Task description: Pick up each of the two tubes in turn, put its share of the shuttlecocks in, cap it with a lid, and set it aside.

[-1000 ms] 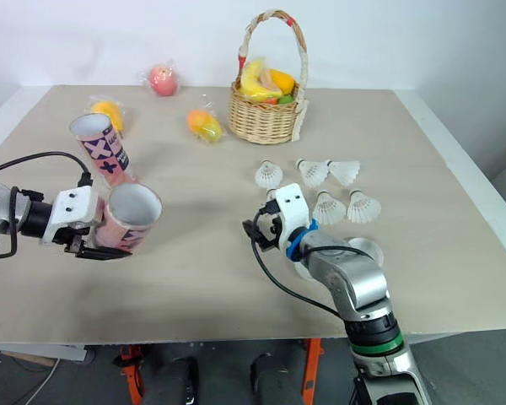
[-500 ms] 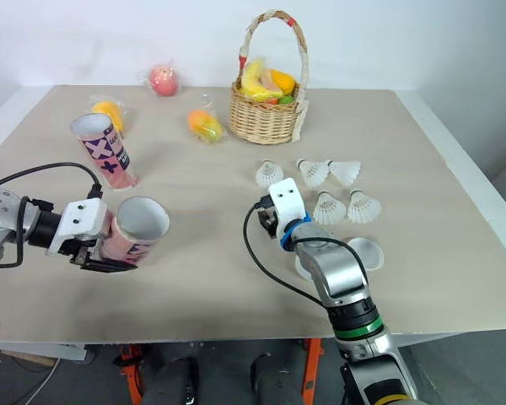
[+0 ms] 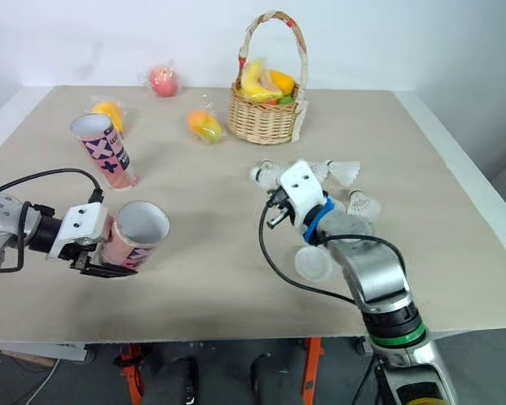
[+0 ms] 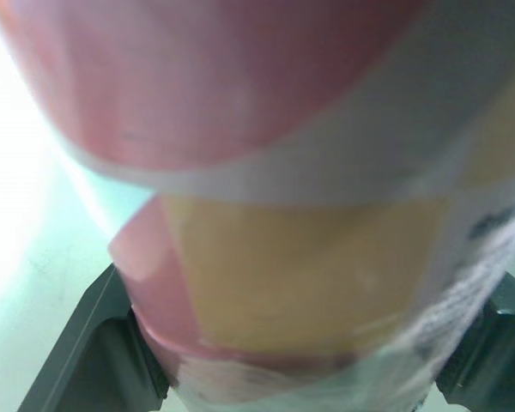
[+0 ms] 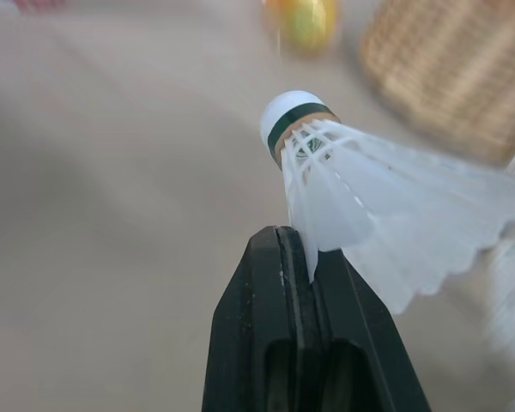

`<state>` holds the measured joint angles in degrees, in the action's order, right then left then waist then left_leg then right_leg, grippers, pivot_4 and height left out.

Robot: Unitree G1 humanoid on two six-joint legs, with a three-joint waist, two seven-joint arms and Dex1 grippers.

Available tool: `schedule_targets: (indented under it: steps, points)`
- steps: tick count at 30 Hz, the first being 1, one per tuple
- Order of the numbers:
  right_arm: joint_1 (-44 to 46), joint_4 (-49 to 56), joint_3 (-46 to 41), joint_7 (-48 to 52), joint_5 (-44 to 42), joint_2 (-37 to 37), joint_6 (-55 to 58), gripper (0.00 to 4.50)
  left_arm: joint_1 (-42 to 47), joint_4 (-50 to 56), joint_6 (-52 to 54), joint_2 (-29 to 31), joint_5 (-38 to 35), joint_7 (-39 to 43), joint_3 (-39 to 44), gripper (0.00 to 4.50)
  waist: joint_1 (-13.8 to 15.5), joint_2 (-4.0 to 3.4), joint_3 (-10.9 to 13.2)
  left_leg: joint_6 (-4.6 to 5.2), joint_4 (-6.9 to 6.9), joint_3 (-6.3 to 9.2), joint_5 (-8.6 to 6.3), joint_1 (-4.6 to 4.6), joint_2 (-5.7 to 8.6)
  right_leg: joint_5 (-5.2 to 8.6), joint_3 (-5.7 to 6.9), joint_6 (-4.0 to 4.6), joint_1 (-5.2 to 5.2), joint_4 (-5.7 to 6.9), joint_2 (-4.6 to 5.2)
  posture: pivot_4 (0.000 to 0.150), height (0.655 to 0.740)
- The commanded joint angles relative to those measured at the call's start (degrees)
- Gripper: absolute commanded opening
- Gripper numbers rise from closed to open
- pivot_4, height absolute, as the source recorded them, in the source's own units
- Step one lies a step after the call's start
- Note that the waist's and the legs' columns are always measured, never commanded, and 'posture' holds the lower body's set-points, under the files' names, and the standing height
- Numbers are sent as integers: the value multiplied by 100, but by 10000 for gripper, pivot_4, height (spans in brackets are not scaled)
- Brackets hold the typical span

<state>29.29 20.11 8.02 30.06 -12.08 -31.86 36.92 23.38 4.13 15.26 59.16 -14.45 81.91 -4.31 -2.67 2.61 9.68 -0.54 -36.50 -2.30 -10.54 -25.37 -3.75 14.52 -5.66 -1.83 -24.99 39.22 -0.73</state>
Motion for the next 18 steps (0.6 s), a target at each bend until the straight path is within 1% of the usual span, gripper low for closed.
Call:
schedule_targets:
  steps: [1,3,5,7,11,18]
  points:
    - [-46,556,-235,1714,-692,-606,-999,387,165,-89,-73,-13,-15,82,-12,33374,4,0,0,0,0,1,0,3,-1,1,2,1,3,0,-1,1500,7400]
    - [1,577,-99,2575,-909,-912,-1455,387,224,-171,-107,-40,11,127,-76,33374,4,1,-1,0,1,2,0,3,-1,1,1,2,4,0,-1,1500,7400]
    - [310,294,139,2871,-775,-918,-1696,387,297,-282,-163,-61,74,172,-138,33374,-8,-1,1,1,0,4,-1,6,-2,2,3,3,8,0,-2,1500,7400]
    - [816,-181,522,3097,-395,-748,-2125,387,377,-397,-232,-65,170,207,-234,33374,-32,-1,1,4,-3,-2,1,12,-3,-2,2,-3,8,0,-2,1500,7400]
    - [1607,-839,986,3681,-219,-342,-2626,387,522,-558,-325,-107,250,271,-327,33374,-7,-3,2,29,-5,-6,20,22,-4,-17,4,-15,7,3,-2,1500,7400]
    - [2412,-1604,1429,4329,114,103,-3309,387,558,-560,-281,-109,265,323,-379,33374,6,-5,3,30,-9,-11,22,20,-4,-20,2,-9,5,8,2,1500,7400]
